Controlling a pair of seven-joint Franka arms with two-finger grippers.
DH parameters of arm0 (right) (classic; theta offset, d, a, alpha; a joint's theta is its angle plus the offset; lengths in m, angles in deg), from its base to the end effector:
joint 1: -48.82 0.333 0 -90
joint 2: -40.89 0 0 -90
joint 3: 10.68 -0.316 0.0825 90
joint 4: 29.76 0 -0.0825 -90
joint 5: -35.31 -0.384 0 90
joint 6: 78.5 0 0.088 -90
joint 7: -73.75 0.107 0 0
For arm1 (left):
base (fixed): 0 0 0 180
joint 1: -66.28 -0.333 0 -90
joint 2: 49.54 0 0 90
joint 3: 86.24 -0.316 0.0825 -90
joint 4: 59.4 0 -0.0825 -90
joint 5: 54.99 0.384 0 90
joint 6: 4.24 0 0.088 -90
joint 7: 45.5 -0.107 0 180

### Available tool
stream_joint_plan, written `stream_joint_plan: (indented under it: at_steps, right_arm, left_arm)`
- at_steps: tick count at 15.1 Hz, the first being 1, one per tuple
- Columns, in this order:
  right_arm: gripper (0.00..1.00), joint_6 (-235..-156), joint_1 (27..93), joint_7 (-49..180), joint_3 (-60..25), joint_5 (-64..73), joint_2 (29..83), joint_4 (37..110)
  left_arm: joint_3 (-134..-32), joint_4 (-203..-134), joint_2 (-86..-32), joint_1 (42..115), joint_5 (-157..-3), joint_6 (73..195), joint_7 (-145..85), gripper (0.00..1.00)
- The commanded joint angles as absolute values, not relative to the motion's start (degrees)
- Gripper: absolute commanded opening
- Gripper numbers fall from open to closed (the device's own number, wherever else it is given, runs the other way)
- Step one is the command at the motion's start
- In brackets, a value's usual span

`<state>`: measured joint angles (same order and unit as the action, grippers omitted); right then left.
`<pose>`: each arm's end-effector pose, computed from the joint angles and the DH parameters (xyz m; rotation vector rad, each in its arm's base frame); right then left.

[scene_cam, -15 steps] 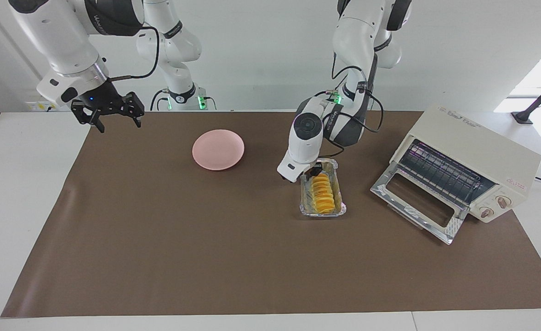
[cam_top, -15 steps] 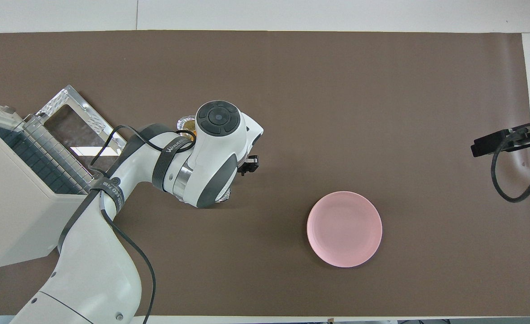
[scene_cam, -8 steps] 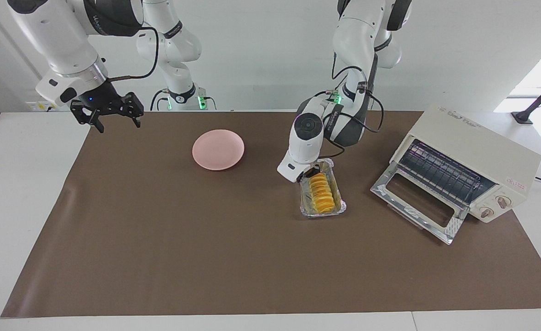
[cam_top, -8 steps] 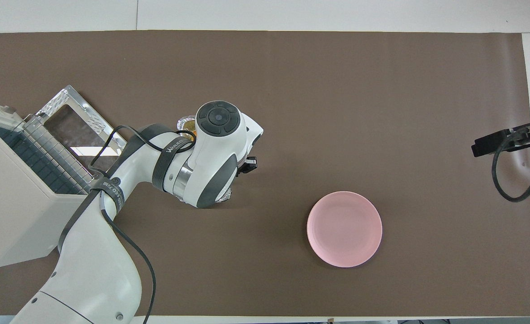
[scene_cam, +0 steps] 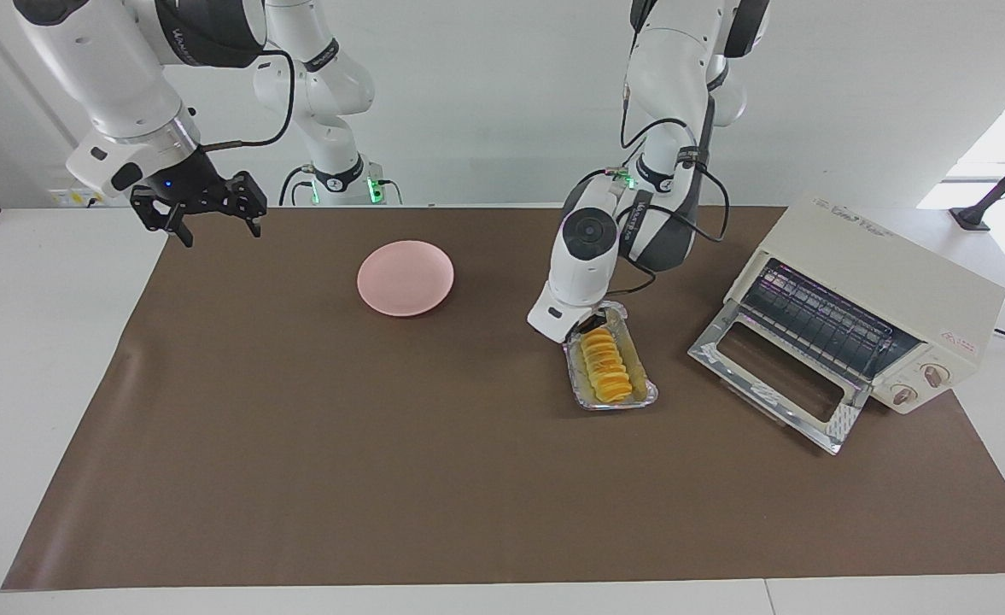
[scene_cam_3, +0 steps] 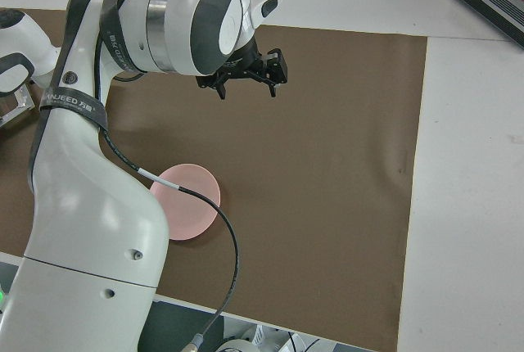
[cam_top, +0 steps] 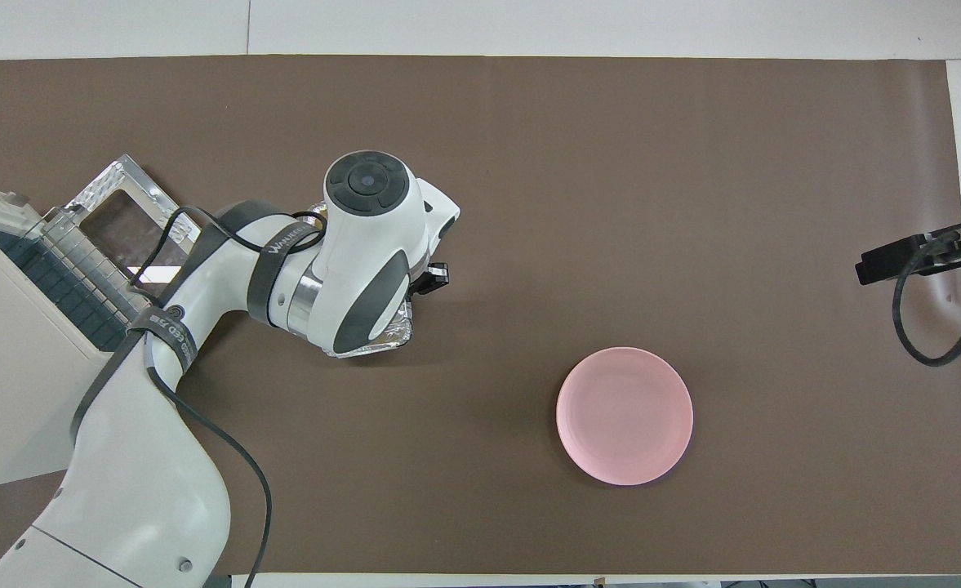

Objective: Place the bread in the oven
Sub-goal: 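Carry the foil tray with the left gripper to the oven opening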

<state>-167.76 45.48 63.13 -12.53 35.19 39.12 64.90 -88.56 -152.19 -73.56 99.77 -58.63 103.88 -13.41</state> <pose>0.5413 -0.0136 0.6021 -3.1223 -0.2492 0.0985 0.5563 -0.3454 0.3697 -3.0888 -0.0589 0.2334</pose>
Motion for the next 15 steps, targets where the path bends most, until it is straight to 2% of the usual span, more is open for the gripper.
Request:
stream_joint_plan:
  at_steps: [1,4,9,13,15]
  right_arm:
    - [1.00,-168.2,45.3,64.1,-12.8,35.6,38.4,65.9]
    - [1.00,-168.2,45.8,64.1,-13.4,35.6,38.3,65.9]
    - [1.00,-168.1,45.7,64.0,-13.5,35.6,38.3,65.9]
    - [1.00,-168.1,45.1,64.0,-13.4,35.6,38.3,65.9]
    - [1.00,-168.1,45.3,64.0,-13.4,35.6,38.3,65.9]
  left_arm:
    - [-89.1,-140.2,-77.7,95.6,-59.1,95.9,-14.4,0.00]
    - [-93.7,-137.1,-77.7,93.7,-58.9,93.6,-14.3,0.00]
    - [-102.3,-136.9,-78.0,93.7,-58.3,88.9,-11.1,0.00]
    - [-108.1,-136.1,-79.4,93.6,-58.6,87.0,-10.3,0.00]
    - [-110.2,-133.6,-80.8,93.6,-58.8,83.7,-10.3,0.00]
